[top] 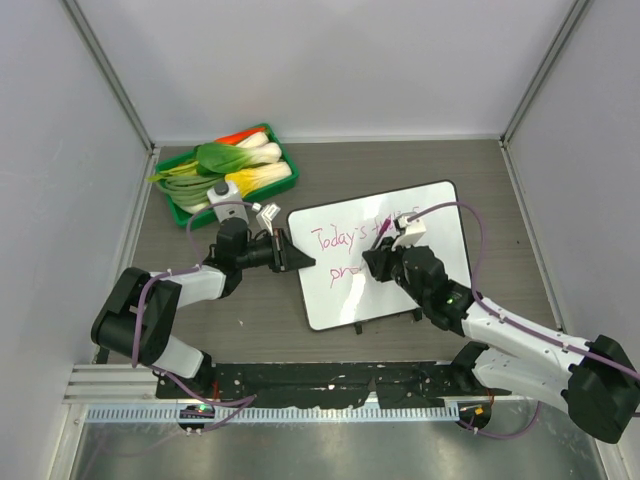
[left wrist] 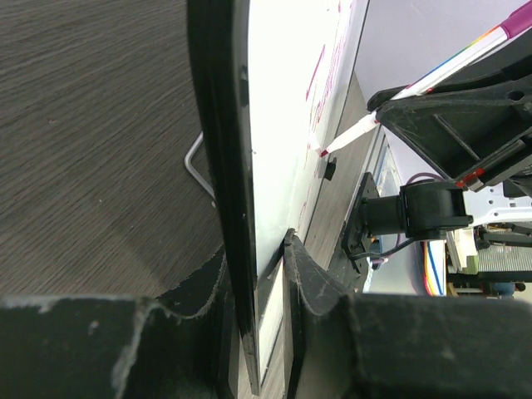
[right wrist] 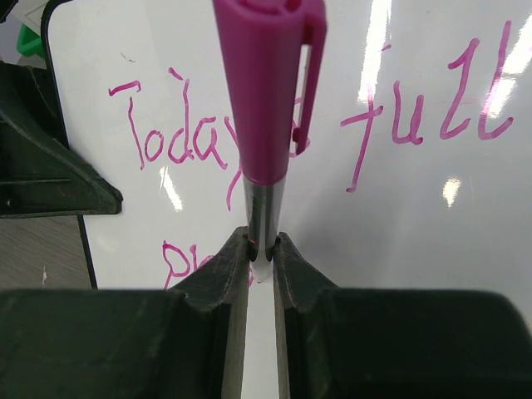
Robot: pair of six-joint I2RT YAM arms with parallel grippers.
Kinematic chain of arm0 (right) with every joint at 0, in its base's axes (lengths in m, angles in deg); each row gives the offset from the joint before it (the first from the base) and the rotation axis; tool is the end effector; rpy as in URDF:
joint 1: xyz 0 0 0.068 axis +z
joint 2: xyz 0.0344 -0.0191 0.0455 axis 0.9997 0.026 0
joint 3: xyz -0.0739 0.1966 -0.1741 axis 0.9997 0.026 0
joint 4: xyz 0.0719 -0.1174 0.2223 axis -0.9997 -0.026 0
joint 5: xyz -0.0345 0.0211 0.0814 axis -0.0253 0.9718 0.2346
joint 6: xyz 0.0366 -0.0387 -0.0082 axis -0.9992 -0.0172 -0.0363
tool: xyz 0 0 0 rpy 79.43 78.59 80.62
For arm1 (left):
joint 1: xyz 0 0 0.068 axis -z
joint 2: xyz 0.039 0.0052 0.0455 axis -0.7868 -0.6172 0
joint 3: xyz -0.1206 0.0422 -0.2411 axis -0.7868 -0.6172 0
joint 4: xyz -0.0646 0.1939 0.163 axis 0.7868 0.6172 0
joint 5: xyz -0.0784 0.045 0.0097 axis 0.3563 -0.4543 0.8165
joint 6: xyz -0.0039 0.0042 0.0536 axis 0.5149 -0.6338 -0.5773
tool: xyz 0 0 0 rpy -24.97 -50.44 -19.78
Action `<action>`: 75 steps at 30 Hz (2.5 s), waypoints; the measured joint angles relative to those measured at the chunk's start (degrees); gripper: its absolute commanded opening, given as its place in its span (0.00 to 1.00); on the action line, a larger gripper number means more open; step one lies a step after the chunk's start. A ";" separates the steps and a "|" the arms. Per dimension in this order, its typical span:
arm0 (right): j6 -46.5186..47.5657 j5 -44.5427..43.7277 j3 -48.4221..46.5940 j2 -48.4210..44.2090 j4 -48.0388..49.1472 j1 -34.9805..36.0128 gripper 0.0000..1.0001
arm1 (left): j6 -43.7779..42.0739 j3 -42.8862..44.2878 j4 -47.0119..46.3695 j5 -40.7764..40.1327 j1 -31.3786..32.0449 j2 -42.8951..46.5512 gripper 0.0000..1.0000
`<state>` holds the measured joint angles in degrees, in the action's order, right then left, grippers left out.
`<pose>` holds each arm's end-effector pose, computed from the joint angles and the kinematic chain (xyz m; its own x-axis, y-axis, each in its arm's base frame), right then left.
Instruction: Write a sentence on the whiteboard
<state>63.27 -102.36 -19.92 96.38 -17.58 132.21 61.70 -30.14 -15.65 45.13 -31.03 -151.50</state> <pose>0.1626 0.1431 0.2334 -0.4041 0.1665 -0.8994 -0.3618 0.8740 0.3244 0.2519 -0.1234 0.1725 -0.8355 -0.1788 -0.5196 0.4237 0.3925 -0.8164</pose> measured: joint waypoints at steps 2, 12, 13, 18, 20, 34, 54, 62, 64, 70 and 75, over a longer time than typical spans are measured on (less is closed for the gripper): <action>-0.15 0.35 0.02 -0.02 -0.17 0.00 0.02 | 0.00 0.00 0.00 0.00 0.00 0.00 0.00; -1.25 0.48 0.87 -1.20 -1.07 0.02 0.01 | -0.02 0.00 0.00 0.02 0.00 0.00 0.00; -1.29 0.42 0.85 -1.09 -1.05 0.02 0.01 | -0.02 0.00 0.00 0.02 0.00 -0.02 0.00; -1.31 0.11 0.00 0.00 -1.05 0.07 0.01 | -0.04 0.00 0.00 0.00 0.00 0.00 0.00; -1.31 -0.07 -0.44 0.44 -1.03 0.07 0.01 | -0.04 0.00 0.00 0.02 0.00 0.00 0.00; -1.01 -4.22 -2.91 0.92 -3.21 0.04 0.01 | -0.11 0.00 0.00 0.09 0.00 0.00 0.00; -1.51 -1.42 -1.86 0.90 -4.00 0.07 0.01 | -0.11 0.00 0.00 0.09 0.00 0.00 0.00; -1.44 -1.81 -2.08 1.68 -3.34 0.07 0.01 | -0.11 0.00 0.00 0.11 0.00 0.00 0.00; -1.44 -2.05 -2.16 1.92 -3.17 0.07 0.01 | -0.11 0.00 0.00 0.11 0.00 0.00 0.00; -1.27 -3.76 -3.30 2.75 -3.17 0.07 0.01 | -0.11 0.00 0.00 0.11 0.00 0.00 0.00; -1.33 -4.76 -3.32 2.75 -3.15 0.07 0.01 | -0.11 0.00 0.00 0.11 0.00 0.00 0.00</action>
<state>61.93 -107.13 -23.25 99.13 -20.73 132.28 61.59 -30.14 -15.65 45.24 -31.03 -151.50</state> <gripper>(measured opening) 0.198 0.224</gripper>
